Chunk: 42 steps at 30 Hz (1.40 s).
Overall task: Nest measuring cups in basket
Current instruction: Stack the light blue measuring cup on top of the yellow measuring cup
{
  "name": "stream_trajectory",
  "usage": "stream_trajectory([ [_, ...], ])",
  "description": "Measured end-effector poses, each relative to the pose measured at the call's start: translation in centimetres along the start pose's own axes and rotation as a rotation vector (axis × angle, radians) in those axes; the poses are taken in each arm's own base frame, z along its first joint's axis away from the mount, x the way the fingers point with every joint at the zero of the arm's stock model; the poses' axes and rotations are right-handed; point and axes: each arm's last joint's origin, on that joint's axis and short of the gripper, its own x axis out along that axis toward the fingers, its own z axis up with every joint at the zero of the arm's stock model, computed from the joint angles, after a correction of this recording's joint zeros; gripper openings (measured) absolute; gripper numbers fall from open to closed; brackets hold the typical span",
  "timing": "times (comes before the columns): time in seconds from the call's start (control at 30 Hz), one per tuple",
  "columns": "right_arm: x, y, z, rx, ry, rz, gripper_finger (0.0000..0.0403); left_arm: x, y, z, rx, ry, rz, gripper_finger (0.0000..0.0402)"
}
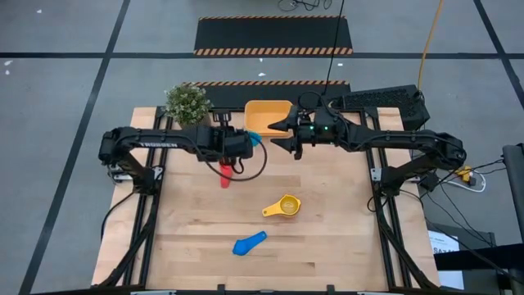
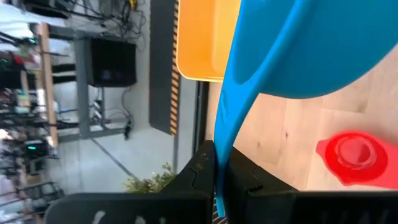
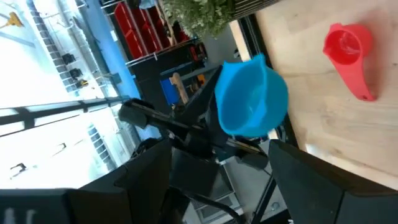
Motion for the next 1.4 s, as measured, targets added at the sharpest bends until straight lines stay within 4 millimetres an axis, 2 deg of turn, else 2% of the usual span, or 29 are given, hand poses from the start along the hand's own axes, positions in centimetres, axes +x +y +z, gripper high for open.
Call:
stream_trajectory([
  [0.17, 0.6, -0.6, 0.3, 0.039, -0.038, -0.024, 0.0263, 0.7, 0.6, 0.1, -0.044, -0.01, -0.033, 0.0005],
  [0.53, 1.9, -1.1, 0.9, 0.166, -0.077, 0.013, 0.0253, 0.8, 0.9, 0.9, -0.046, -0.074, -0.036, 0.0008],
  [0.73, 2.6, -1.3, 1.0, 0.23, -0.063, 0.041, 0.0209, 1.0, 1.2, 0.8, -0.055, -0.065, -0.033, 0.0005],
  [1.03, 2.6, -1.2, 1.4, 0.275, -0.065, 0.041, 0.0133, 1.1, 1.4, 0.8, -0.077, -0.069, -0.019, 0.0005],
  [1.4, 2.5, -1.1, 1.6, 0.251, -0.034, 0.027, 0.0074, 0.9, 1.3, 1.1, -0.097, -0.092, -0.008, 0.001],
])
